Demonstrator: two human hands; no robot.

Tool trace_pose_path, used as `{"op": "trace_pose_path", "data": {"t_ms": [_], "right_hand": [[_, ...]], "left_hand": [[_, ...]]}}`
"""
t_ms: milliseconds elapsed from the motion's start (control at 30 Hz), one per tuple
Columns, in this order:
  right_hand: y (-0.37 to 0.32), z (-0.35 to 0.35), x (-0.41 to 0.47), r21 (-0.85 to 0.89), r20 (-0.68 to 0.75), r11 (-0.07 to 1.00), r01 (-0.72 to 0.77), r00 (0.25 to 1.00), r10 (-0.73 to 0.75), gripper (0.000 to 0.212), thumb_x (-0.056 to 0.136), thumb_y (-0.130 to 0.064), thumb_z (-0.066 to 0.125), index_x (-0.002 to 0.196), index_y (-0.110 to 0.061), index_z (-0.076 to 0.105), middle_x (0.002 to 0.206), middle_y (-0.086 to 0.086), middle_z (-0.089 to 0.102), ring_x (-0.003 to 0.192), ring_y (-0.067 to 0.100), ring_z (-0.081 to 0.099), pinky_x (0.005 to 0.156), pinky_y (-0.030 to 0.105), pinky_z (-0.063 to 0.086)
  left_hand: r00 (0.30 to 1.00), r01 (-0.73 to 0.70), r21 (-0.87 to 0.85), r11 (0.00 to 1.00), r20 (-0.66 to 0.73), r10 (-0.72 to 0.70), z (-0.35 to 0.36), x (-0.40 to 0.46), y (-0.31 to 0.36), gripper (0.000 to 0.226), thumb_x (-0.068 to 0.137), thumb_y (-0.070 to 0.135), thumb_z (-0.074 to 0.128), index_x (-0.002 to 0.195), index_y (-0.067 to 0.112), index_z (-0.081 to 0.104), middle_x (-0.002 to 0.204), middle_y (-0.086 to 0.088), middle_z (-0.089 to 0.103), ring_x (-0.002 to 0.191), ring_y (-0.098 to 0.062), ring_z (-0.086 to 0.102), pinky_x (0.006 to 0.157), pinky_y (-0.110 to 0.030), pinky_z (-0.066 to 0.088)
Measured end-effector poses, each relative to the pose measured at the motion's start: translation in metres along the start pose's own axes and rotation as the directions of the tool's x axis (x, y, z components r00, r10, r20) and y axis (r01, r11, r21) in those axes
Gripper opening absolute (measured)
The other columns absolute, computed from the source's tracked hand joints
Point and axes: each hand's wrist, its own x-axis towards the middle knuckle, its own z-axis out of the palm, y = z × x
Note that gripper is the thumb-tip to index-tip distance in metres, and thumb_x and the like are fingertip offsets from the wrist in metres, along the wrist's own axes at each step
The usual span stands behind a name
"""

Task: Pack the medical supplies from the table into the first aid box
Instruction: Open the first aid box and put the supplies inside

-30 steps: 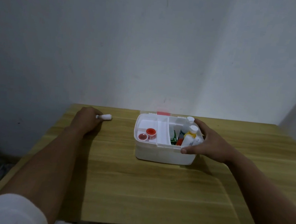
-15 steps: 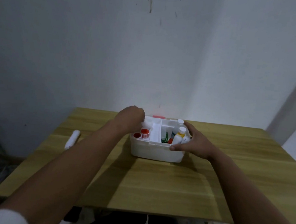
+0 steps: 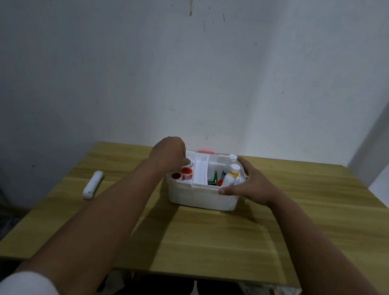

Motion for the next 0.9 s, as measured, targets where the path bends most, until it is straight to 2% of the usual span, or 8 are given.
{"op": "trace_pose_path", "data": {"t_ms": [133, 233, 300, 400, 500, 600, 733, 900], "right_hand": [[0.000, 0.000, -0.001, 0.006, -0.004, 1.000, 0.005, 1.000, -0.005, 0.097, 0.062, -0.029, 0.097, 0.137, -0.047, 0.039, 0.121, -0.024, 0.060, 0.104, 0.005, 0.065, 0.071, 0.016, 0.056], [0.000, 0.000, -0.001, 0.005, -0.004, 1.000, 0.005, 1.000, -0.005, 0.100, 0.062, -0.030, 0.097, 0.141, -0.045, 0.038, 0.121, -0.023, 0.060, 0.105, 0.006, 0.065, 0.072, 0.016, 0.056], [0.001, -0.001, -0.001, 0.006, -0.002, 1.000, 0.004, 1.000, -0.004, 0.104, 0.061, -0.031, 0.097, 0.146, -0.040, 0.038, 0.122, -0.022, 0.060, 0.106, 0.006, 0.064, 0.074, 0.018, 0.056], [0.001, -0.003, -0.002, -0.002, -0.003, 1.000, 0.004, 1.000, -0.004, 0.106, 0.062, -0.030, 0.097, 0.149, -0.038, 0.037, 0.119, -0.026, 0.058, 0.102, 0.000, 0.063, 0.071, 0.014, 0.054], [0.001, -0.002, -0.001, 0.006, -0.003, 1.000, -0.006, 1.000, 0.006, 0.108, 0.063, -0.028, 0.096, 0.151, -0.035, 0.035, 0.115, -0.028, 0.055, 0.098, -0.001, 0.062, 0.069, 0.013, 0.052], [0.001, -0.001, -0.002, 0.014, 0.000, 1.000, -0.010, 1.000, 0.010, 0.106, 0.064, -0.025, 0.096, 0.152, -0.032, 0.036, 0.116, -0.026, 0.055, 0.099, -0.002, 0.061, 0.067, 0.012, 0.052], [-0.001, 0.001, -0.003, 0.001, 0.003, 1.000, -0.007, 1.000, 0.007, 0.113, 0.059, -0.033, 0.097, 0.154, -0.031, 0.036, 0.124, -0.017, 0.059, 0.105, 0.002, 0.062, 0.075, 0.017, 0.054], [-0.004, 0.000, -0.004, 0.004, -0.005, 1.000, -0.014, 1.000, 0.014, 0.110, 0.058, -0.033, 0.098, 0.151, -0.033, 0.038, 0.121, -0.023, 0.058, 0.107, 0.004, 0.062, 0.078, 0.019, 0.054]], "left_hand": [[0.994, 0.001, -0.252, 0.968, -0.104, -0.028, -0.001, -0.005, 0.000, 0.024, 0.090, 0.033, 0.076, 0.104, 0.014, 0.080, 0.099, 0.004, 0.073, 0.085, -0.011, 0.062, 0.073, -0.026, 0.048], [0.962, 0.044, -0.410, 0.911, -0.228, -0.149, -0.011, -0.014, -0.026, 0.022, 0.096, 0.030, 0.068, 0.110, 0.016, 0.078, 0.110, 0.001, 0.075, 0.098, -0.015, 0.066, 0.081, -0.029, 0.048], [0.942, 0.145, -0.362, 0.921, -0.233, -0.240, -0.015, -0.022, -0.060, 0.023, 0.093, 0.029, 0.066, 0.110, 0.019, 0.077, 0.113, -0.002, 0.075, 0.103, -0.023, 0.069, 0.084, -0.032, 0.051], [0.886, 0.444, -0.079, 0.892, -0.110, -0.451, -0.022, -0.046, -0.121, 0.035, 0.084, 0.035, 0.068, 0.115, 0.020, 0.074, 0.120, -0.009, 0.069, 0.109, -0.034, 0.064, 0.087, -0.041, 0.054], [0.803, 0.591, 0.108, 0.800, 0.012, -0.595, -0.023, -0.074, -0.175, 0.041, 0.078, 0.052, 0.063, 0.088, 0.013, 0.074, 0.102, -0.013, 0.068, 0.092, -0.034, 0.065, 0.082, -0.044, 0.056], [0.788, 0.605, 0.071, 0.793, 0.094, -0.609, -0.015, -0.095, -0.202, 0.068, 0.090, 0.069, 0.048, 0.074, 0.007, 0.072, 0.080, -0.013, 0.069, 0.071, -0.029, 0.063, 0.072, -0.036, 0.051], [0.797, 0.605, -0.036, 0.796, 0.034, -0.604, -0.014, -0.098, -0.198, 0.071, 0.091, 0.068, 0.053, 0.056, 0.007, 0.065, 0.069, -0.013, 0.069, 0.064, -0.029, 0.063, 0.067, -0.034, 0.050], [0.897, 0.396, -0.318, 0.861, -0.066, -0.437, -0.036, -0.066, -0.120, 0.031, 0.085, 0.040, 0.078, 0.095, 0.011, 0.073, 0.095, -0.007, 0.071, 0.089, -0.029, 0.067, 0.077, -0.034, 0.050]]}}
